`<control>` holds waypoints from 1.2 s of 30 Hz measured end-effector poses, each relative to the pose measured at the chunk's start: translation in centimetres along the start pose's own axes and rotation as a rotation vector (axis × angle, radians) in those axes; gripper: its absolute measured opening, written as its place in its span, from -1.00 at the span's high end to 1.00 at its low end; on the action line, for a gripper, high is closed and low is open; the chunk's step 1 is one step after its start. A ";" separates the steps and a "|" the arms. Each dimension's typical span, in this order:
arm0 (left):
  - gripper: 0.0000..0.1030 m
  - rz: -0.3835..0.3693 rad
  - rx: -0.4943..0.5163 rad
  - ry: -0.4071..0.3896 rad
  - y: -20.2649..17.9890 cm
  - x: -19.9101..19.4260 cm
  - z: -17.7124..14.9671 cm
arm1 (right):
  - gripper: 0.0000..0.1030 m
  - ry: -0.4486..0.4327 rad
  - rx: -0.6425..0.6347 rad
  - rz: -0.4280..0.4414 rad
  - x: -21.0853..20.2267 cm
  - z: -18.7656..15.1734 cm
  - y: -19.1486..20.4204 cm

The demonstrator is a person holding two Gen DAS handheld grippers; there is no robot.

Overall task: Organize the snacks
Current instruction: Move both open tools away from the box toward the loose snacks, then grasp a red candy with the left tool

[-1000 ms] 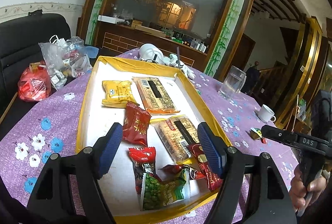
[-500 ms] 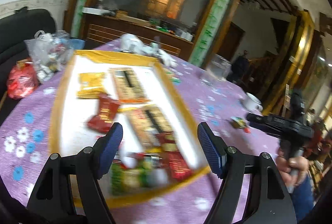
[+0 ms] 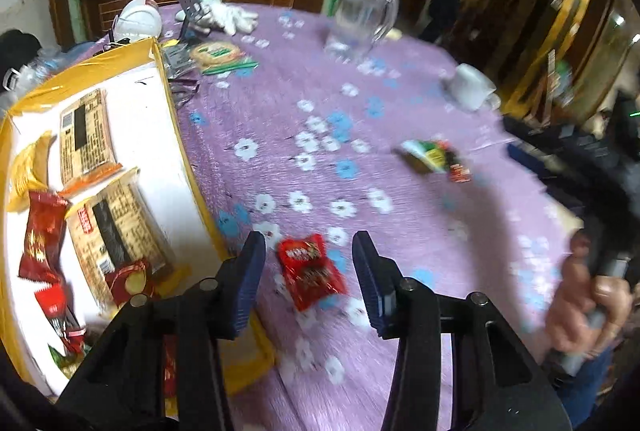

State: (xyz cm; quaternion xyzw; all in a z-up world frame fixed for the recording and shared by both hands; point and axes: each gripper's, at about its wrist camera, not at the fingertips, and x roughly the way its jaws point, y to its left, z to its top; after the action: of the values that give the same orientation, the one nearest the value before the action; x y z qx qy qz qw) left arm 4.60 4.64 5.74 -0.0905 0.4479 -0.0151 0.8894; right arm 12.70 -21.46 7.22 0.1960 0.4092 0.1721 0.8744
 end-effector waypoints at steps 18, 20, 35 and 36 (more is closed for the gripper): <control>0.43 -0.197 0.094 0.099 -4.3 1.2 -0.8 | 0.05 0.009 0.079 0.040 -0.1 0.7 -1.6; 0.43 -0.143 0.046 0.088 -2.7 0.9 -0.3 | 0.05 0.013 0.079 0.034 0.1 0.7 -1.7; 0.25 -0.259 0.068 0.155 -3.7 2.3 -0.4 | 0.05 0.026 0.067 0.036 0.4 0.4 -1.3; 0.25 -0.217 0.097 0.118 -4.0 1.8 -0.3 | 0.05 0.025 0.067 0.035 0.3 0.4 -1.3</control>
State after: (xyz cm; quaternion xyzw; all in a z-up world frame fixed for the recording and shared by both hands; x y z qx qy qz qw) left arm 5.66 0.45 4.83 -0.0943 0.4856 -0.1383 0.8580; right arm 13.40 -22.48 6.63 0.2299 0.4221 0.1761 0.8591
